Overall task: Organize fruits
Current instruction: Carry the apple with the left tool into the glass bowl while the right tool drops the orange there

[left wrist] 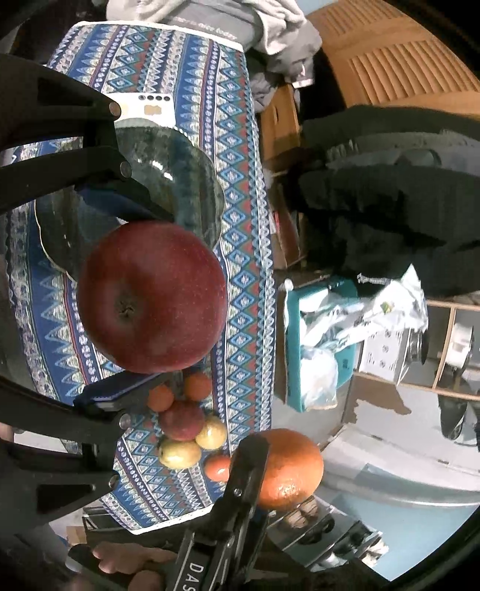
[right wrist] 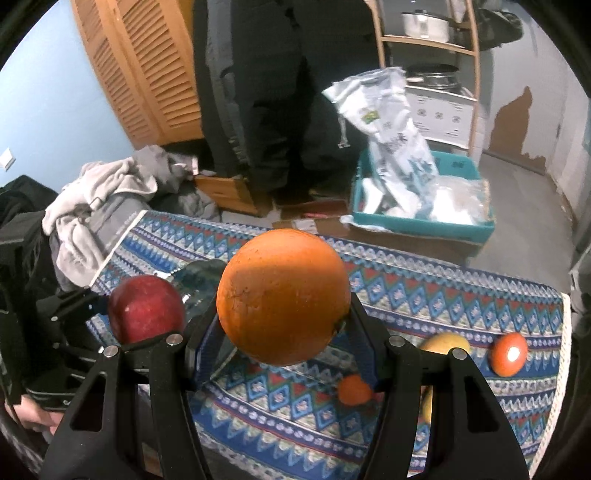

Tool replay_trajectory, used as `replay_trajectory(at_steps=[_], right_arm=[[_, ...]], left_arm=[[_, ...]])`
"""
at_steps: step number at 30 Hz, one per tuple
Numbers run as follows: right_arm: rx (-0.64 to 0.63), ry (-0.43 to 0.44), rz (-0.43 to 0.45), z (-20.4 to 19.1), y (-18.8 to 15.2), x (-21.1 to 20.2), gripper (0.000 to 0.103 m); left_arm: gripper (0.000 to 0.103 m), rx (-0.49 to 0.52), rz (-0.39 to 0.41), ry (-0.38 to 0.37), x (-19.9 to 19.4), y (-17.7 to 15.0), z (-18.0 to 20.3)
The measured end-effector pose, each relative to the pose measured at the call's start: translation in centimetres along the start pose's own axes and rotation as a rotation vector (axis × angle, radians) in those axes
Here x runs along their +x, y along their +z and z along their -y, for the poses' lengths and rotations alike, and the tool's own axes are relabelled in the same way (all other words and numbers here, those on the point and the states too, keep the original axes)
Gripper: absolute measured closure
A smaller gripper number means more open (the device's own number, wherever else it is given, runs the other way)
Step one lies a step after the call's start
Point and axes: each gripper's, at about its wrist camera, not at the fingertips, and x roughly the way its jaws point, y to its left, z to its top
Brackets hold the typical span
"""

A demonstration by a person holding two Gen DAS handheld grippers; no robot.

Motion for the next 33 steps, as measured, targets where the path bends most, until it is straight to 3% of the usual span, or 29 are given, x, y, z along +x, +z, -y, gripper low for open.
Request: replay_trajectory(at_steps=[18, 33], right_arm=[[-0.049, 0.093, -0.108, -6.2, 1.4, 8.4, 0.042], [-0.067, 0.128, -0.302, -8.8, -2.5, 16.6, 0.042]], left_arm=[[0.028, -0.142, -0.062, 0.064, 1.8, -2.6, -8.6], [0.028, -0.273, -0.22, 0.089, 7.2, -6.3, -13.5]])
